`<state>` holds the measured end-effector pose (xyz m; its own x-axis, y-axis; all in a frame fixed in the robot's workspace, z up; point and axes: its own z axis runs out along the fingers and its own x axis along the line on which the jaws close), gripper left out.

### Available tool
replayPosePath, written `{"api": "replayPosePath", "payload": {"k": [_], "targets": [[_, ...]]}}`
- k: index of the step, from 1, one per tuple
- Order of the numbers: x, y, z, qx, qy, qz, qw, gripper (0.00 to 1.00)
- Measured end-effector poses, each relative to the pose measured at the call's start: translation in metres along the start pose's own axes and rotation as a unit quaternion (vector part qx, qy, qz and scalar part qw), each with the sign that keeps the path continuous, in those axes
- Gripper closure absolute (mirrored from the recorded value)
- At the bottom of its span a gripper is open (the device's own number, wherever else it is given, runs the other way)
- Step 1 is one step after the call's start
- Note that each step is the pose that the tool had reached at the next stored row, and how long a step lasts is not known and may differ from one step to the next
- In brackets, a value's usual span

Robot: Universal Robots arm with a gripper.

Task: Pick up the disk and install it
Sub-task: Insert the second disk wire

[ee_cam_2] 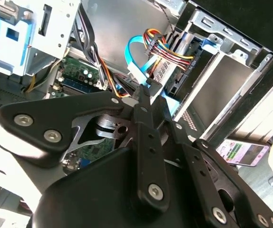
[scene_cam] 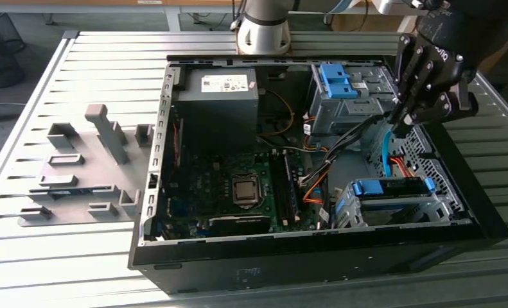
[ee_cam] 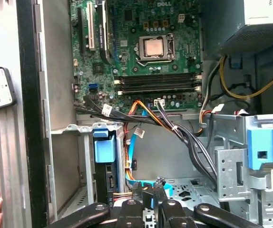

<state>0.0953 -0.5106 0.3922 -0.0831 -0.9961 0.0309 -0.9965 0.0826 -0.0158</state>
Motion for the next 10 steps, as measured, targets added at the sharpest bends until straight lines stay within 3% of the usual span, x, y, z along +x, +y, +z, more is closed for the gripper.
{"api": "replayPosePath", "payload": {"k": [2,10], "targets": [[-0.0035,-0.0004,0.0008,0.0002,0.0025,0.000,1.0000,0.76],[-0.0063,-0.0019,0.0046,0.0002,0.0026,0.000,1.0000,0.76]]}}
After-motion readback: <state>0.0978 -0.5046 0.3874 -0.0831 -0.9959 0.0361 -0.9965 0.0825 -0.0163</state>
